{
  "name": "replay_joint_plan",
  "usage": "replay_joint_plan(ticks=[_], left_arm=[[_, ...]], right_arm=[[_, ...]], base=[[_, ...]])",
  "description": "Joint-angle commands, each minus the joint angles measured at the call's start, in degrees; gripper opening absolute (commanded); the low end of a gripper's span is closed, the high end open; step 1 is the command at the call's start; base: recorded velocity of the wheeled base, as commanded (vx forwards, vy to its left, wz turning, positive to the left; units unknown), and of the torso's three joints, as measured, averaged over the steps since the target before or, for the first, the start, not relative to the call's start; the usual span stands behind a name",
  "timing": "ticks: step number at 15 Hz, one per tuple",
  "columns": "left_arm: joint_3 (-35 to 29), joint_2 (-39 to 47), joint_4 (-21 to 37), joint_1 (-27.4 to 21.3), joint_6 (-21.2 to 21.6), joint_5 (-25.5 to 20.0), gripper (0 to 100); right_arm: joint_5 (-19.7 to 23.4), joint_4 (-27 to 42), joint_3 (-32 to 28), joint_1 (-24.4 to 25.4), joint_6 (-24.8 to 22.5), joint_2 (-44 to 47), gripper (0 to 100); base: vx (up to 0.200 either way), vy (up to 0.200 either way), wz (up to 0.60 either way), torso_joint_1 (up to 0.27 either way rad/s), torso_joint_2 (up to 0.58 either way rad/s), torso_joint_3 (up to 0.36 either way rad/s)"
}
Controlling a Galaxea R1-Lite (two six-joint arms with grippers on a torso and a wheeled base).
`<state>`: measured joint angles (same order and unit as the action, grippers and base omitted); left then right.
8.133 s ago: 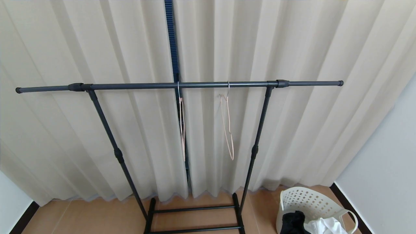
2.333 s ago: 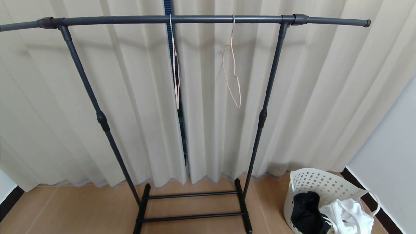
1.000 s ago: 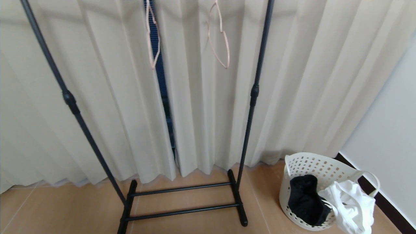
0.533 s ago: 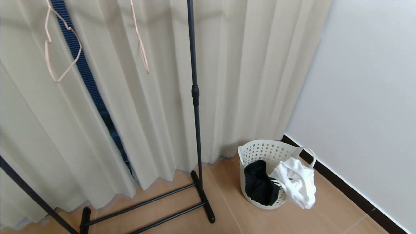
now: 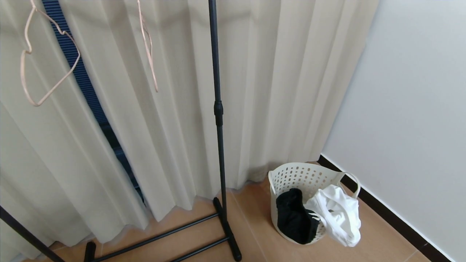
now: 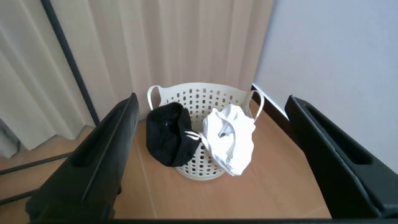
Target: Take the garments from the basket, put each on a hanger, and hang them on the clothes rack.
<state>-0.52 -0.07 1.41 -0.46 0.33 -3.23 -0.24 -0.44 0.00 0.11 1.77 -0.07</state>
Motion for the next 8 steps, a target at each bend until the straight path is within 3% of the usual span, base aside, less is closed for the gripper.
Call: replay_joint_plan(ticks=[1, 4, 8], left_arm=[[0.0, 0.1, 0.0, 0.0, 0.0, 0.0, 100], [0.0, 0.1, 0.0, -0.1, 0.0, 0.0, 100], [0.0, 0.1, 0.0, 0.0, 0.0, 0.0, 100]], right_arm=[[0.0, 0.0, 0.0, 0.1, 0.0, 0.1, 100], [0.0, 0.0, 0.0, 0.1, 0.0, 0.1, 100], [0.0, 0.0, 0.0, 0.1, 0.1, 0.1, 100]], base=[[0.000, -0.200, 0.00, 0.002, 0.00, -0.002], [0.000, -0.200, 0.00, 0.005, 0.00, 0.002], [0.000, 0.000, 0.00, 0.000, 0.00, 0.000]])
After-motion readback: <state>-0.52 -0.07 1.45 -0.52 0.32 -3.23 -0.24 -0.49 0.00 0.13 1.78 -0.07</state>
